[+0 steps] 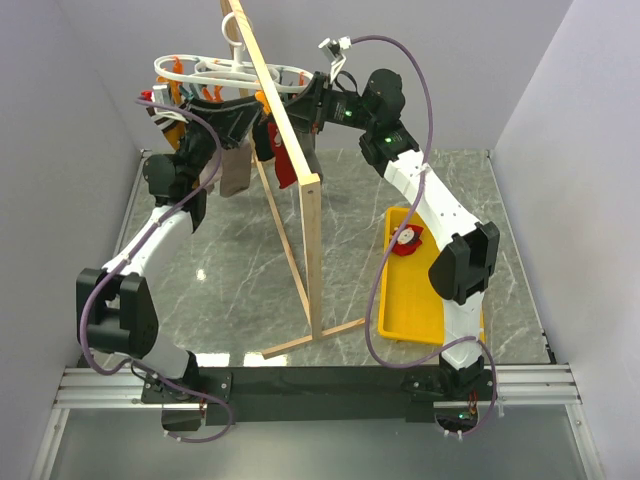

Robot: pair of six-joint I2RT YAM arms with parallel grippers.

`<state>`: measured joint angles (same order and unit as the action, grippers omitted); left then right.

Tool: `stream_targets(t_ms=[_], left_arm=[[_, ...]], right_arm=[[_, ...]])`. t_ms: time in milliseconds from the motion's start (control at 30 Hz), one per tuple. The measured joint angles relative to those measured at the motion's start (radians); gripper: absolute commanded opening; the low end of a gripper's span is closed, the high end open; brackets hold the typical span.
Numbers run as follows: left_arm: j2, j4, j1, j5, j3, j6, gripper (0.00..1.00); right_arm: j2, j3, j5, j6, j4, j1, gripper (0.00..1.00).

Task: Clip the socks to the hanger
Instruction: Open the clamp at the hanger.

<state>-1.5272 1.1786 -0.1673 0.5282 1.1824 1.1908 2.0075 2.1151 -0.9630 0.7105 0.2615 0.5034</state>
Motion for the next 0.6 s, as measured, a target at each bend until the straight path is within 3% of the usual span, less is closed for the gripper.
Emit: stream_targets(t_ms=[433, 600], left_arm=[[0.124, -0.371, -0.04, -0.164, -0.01, -0.06, 0.74], [0.131, -0.386, -0.05, -0.177, -0.011, -0.072, 0.74]], right_arm=[[0.027, 0.046, -0.022, 0.202, 0.052, -0.002, 0.0], [0.028, 0.047, -0.022, 0.246, 0.053, -0.002, 0.0]])
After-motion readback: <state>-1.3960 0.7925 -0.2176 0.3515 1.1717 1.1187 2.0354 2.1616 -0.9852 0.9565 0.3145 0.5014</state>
